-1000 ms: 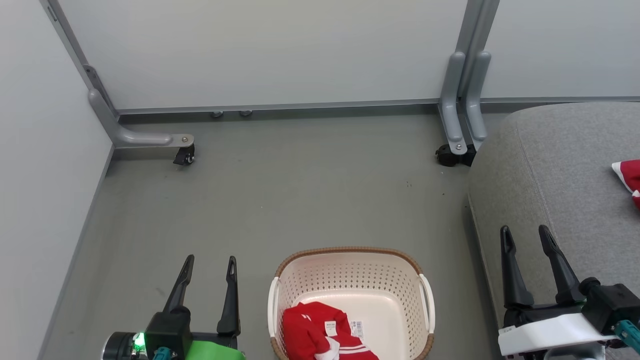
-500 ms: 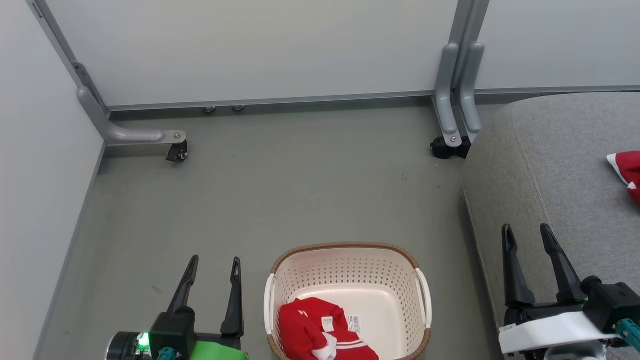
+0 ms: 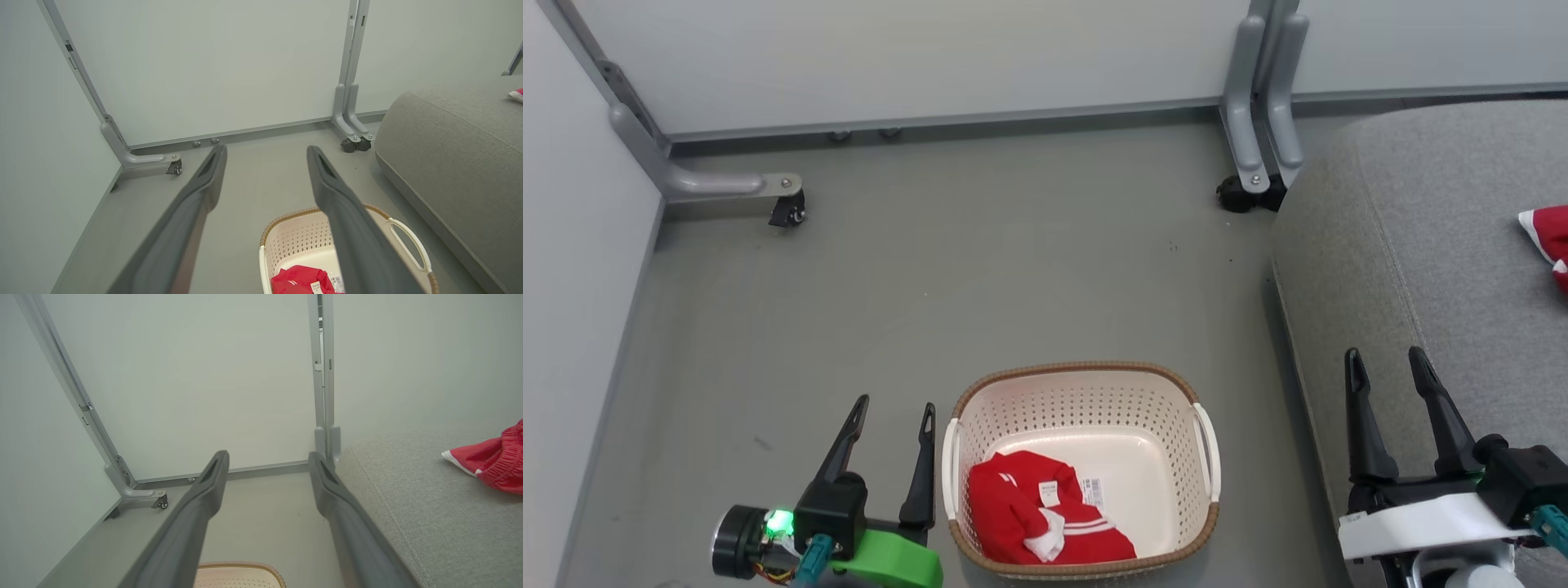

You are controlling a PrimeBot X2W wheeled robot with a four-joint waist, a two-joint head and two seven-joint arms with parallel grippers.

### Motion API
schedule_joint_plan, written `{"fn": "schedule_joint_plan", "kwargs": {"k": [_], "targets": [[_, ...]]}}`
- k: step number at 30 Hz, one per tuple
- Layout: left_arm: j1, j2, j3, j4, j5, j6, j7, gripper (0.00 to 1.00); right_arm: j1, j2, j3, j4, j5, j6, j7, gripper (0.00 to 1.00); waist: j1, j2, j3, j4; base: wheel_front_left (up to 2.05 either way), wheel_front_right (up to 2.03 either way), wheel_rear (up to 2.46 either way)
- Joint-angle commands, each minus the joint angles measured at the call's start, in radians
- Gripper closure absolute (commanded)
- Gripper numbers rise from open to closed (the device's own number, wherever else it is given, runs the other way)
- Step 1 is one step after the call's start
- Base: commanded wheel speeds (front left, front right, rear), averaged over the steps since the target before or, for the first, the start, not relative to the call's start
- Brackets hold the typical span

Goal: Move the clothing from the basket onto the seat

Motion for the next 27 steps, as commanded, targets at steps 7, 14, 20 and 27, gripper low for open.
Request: {"fn": "schedule_joint_plan", "kwargs": {"k": [7, 14, 20, 27], "targets": [[-0.164, 0.038, -0.026, 0.143, 0.078, -0.025, 0.0, 0.0, -0.087, -0.001, -0.011, -0.019, 0.003, 0.0, -0.003, 0.0, 0.0, 0.0, 0.237, -0.091, 0.0, 0.0, 0.0], [-0.379, 0.084, -0.124, 0.405, 0.194, -0.066, 0.02, 0.0, -0.152, -0.001, 0.002, -0.014, 0.03, 0.0, -0.003, 0.0, 0.0, 0.0, 0.387, -0.138, 0.0, 0.0, 0.0], [-0.552, 0.098, -0.239, 0.608, 0.278, -0.116, 0.157, 0.0, -0.209, -0.001, 0.045, -0.023, 0.064, 0.0, -0.003, 0.0, 0.0, 0.0, 0.497, -0.184, 0.0, 0.0, 0.0], [-0.716, 0.103, -0.436, 0.788, 0.276, -0.134, 0.269, 0.0, -0.261, -0.001, 0.086, -0.03, 0.082, 0.0, -0.003, 0.0, 0.0, 0.0, 0.616, -0.236, 0.0, 0.0, 0.0]]}}
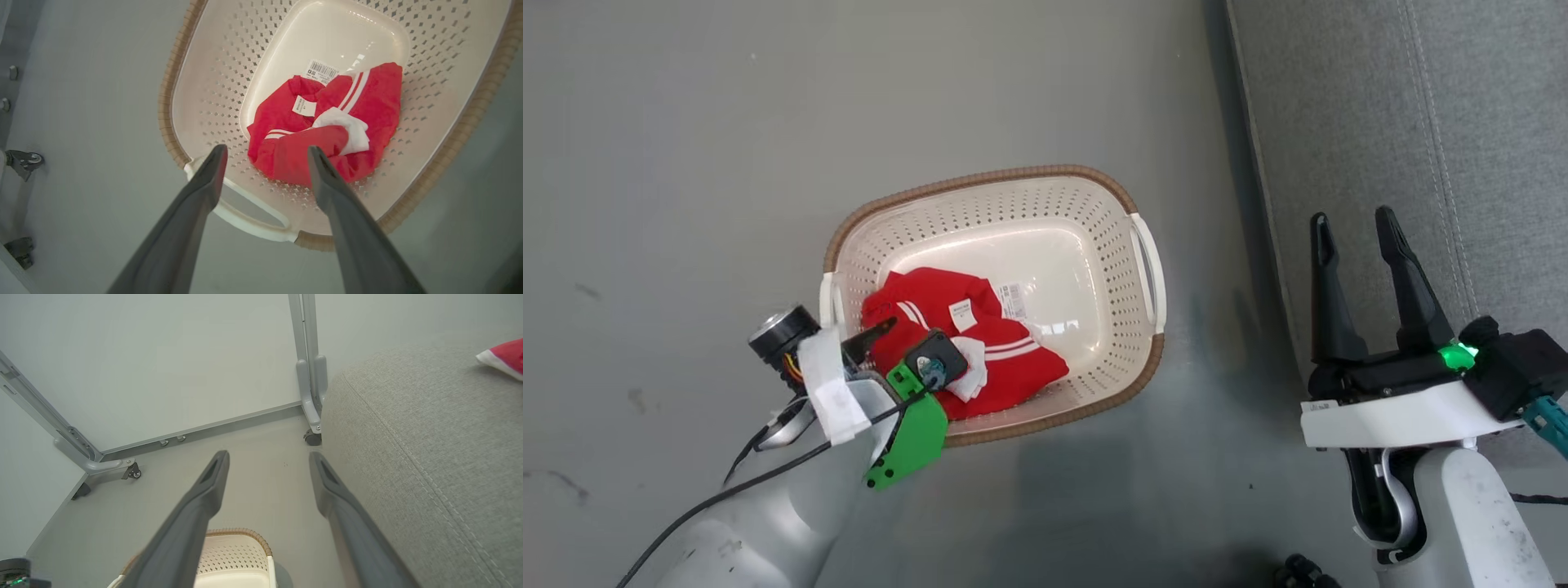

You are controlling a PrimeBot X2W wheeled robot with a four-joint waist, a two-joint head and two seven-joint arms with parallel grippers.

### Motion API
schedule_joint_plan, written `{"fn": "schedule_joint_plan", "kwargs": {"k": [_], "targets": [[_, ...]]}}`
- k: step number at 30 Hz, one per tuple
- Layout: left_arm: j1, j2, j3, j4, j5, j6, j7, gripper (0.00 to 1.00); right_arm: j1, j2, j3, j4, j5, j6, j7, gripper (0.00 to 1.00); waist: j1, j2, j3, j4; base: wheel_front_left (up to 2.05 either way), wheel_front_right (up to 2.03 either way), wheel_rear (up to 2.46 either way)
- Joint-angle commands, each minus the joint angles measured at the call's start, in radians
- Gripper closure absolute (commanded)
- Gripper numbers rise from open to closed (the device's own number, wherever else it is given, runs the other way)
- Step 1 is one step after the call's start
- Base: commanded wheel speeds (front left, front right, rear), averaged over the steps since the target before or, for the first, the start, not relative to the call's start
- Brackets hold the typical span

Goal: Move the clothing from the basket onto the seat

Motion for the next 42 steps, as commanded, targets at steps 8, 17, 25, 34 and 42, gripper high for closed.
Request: {"fn": "schedule_joint_plan", "kwargs": {"k": [8, 17, 25, 34, 42], "targets": [[-0.169, 0.014, -0.285, 0.159, -0.156, -0.001, 0.04, 0.0, -0.052, 0.0, 0.047, -0.013, 0.042, 0.0, -0.003, 0.0, -0.0002, 0.0, 0.214, -0.128, 0.0, 0.0, 0.0], [-0.279, 0.064, -0.564, 0.186, -0.37, 0.0, 0.149, 0.0, -0.077, 0.001, 0.102, -0.01, 0.089, 0.0, -0.003, 0.0, -0.0002, 0.0, 0.286, -0.175, 0.0, 0.0, 0.0], [-0.32, 0.124, -0.607, 0.12, -0.381, -0.001, 0.273, 0.0, -0.089, 0.0, 0.132, -0.005, 0.12, 0.0, -0.003, 0.0, -0.0002, 0.0, 0.324, -0.209, 0.0, 0.0, 0.0], [-0.304, 0.184, -0.608, 0.038, -0.325, 0.0, 0.404, 0.0, -0.103, 0.001, 0.169, -0.018, 0.151, 0.0, -0.003, 0.0, -0.0002, 0.0, 0.36, -0.254, 0.0, 0.0, 0.0], [-0.342, 0.239, -0.608, -0.011, -0.317, -0.001, 0.487, 0.0, -0.124, 0.001, 0.191, -0.04, 0.191, 0.0, -0.003, 0.0, -0.0002, 0.0, 0.407, -0.293, 0.0, 0.0, 0.0]]}}
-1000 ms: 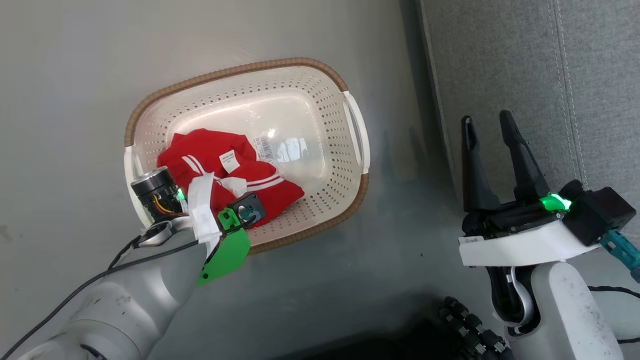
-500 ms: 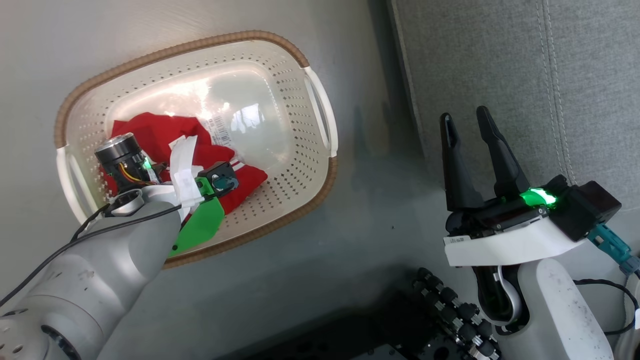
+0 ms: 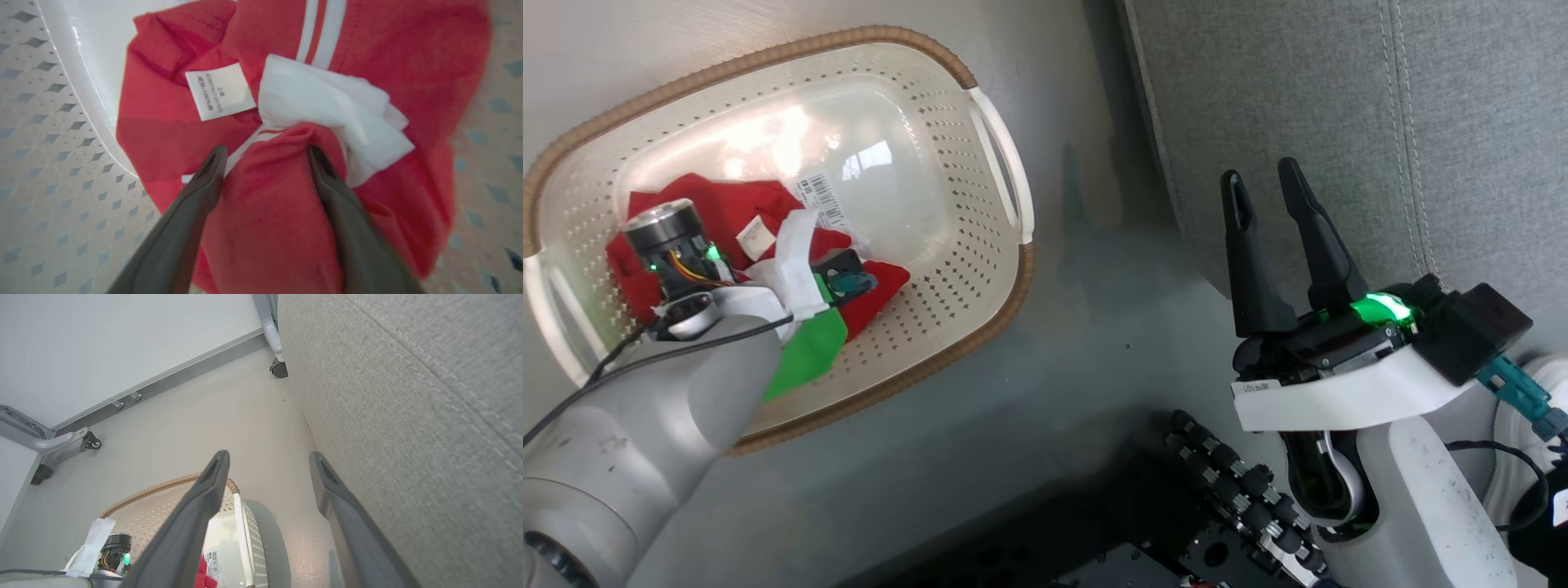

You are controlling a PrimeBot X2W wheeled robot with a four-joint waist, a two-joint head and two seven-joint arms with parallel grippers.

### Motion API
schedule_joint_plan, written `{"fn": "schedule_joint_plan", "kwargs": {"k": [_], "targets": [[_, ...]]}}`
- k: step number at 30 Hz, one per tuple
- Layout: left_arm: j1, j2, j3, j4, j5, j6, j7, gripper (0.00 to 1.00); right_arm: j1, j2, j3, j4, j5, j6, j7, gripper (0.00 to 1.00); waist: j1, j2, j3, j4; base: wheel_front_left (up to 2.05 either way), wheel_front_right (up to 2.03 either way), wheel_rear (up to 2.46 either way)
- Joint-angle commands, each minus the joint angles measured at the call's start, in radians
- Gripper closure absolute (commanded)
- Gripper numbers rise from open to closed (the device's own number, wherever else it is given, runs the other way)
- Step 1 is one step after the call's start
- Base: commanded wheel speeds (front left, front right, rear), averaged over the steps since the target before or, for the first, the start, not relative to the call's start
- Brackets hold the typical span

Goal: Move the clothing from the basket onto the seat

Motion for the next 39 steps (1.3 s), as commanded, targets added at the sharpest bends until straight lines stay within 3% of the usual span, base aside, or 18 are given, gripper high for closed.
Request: {"fn": "schedule_joint_plan", "kwargs": {"k": [1, 20, 21, 22, 34, 39], "targets": [[-0.019, 0.021, 0.0, -0.006, 0.008, 0.003, 0.01, 0.0, -0.016, 0.001, 0.003, -0.009, 0.011, 0.0, -0.003, 0.0, 0.0, 0.0, 0.023, -0.023, 0.0, 0.0, 0.0], [-0.015, 0.049, 0.0, -0.044, 0.036, 0.002, 0.158, 0.0, 0.025, 0.001, 0.013, -0.035, 0.047, 0.0, -0.003, 0.0, 0.0, 0.0, 0.055, -0.044, 0.0, 0.0, 0.0], [-0.012, 0.048, 0.0, -0.043, 0.03, 0.002, 0.171, 0.18, 0.027, 0.001, 0.012, -0.035, 0.046, 0.0, -0.003, 0.0, 0.0, 0.0, 0.055, -0.044, 0.0, 0.0, 0.0], [-0.012, 0.047, 0.0, -0.045, 0.024, 0.002, 0.179, 1.0, 0.027, 0.001, 0.012, -0.035, 0.047, 0.0, -0.003, 0.0, 0.0, 0.0, 0.055, -0.044, 0.0, 0.0, 0.0], [-0.022, 0.083, 0.0, -0.118, -0.025, 0.002, 0.191, 1.0, -0.031, 0.001, 0.013, -0.02, 0.045, 0.0, -0.003, 0.0, 0.0, 0.0, 0.023, -0.061, 0.0, 0.0, 0.0], [-0.002, 0.052, 0.0, -0.14, -0.041, 0.003, 0.169, 1.0, -0.047, 0.0, -0.022, -0.006, 0.012, 0.0, -0.003, 0.0, 0.0, 0.0, -0.041, -0.029, 0.0, 0.0, 0.0]]}}
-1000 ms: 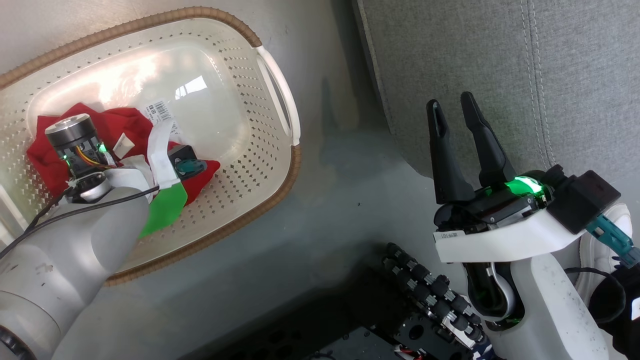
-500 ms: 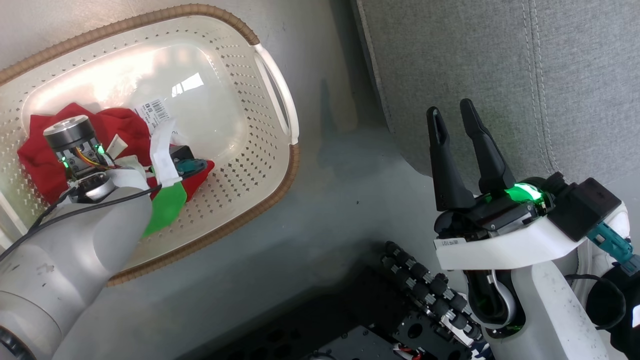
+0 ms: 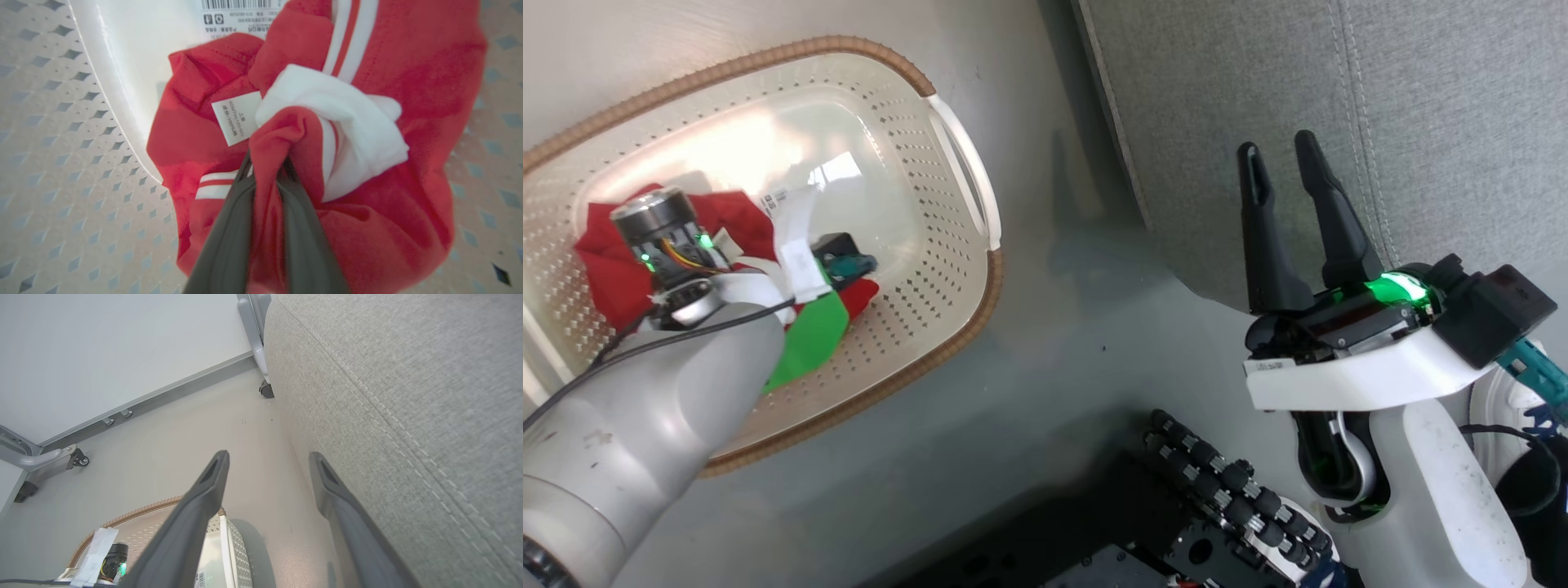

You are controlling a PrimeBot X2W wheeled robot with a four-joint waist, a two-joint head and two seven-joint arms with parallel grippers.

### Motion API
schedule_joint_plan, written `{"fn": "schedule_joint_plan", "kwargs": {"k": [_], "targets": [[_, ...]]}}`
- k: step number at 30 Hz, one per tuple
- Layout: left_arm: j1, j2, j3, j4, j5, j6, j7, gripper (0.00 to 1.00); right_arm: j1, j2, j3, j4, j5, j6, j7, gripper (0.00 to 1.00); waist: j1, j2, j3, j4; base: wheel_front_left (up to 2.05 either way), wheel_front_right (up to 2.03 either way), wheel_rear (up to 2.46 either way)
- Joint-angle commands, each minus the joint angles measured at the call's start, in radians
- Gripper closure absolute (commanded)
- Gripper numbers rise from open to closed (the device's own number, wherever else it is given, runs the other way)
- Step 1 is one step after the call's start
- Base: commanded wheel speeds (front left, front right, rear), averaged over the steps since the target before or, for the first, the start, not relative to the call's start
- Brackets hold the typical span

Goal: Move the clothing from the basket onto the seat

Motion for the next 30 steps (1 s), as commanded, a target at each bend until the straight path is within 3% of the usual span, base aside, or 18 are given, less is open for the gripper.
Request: {"fn": "schedule_joint_plan", "kwargs": {"k": [1, 11, 23, 30], "targets": [[0.019, -0.011, 0.0, -0.004, -0.005, 0.003, -0.009, 1.0, -0.013, 0.0, -0.011, 0.004, -0.014, 0.0, -0.003, 0.0, 0.0, -0.0001, -0.05, 0.032, 0.0, 0.0, 0.0], [0.047, -0.103, 0.0, 0.071, -0.092, 0.002, -0.134, 1.0, 0.014, -0.001, -0.077, 0.009, -0.085, 0.0, -0.003, 0.0, 0.0, -0.0001, -0.226, 0.128, 0.0, 0.0, 0.0], [0.125, -0.266, 0.032, 0.249, -0.198, 0.011, -0.427, 1.0, 0.089, -0.002, -0.127, 0.03, -0.186, 0.0, -0.003, 0.0, 0.0, -0.0001, -0.475, 0.245, 0.0, 0.0, 0.0], [0.174, -0.32, 0.067, 0.312, -0.245, 0.044, -0.592, 1.0, 0.144, -0.001, -0.143, 0.042, -0.225, 0.0, -0.003, 0.0, 0.0, -0.0001, -0.595, 0.3, 0.0, 0.0, 0.0]]}}
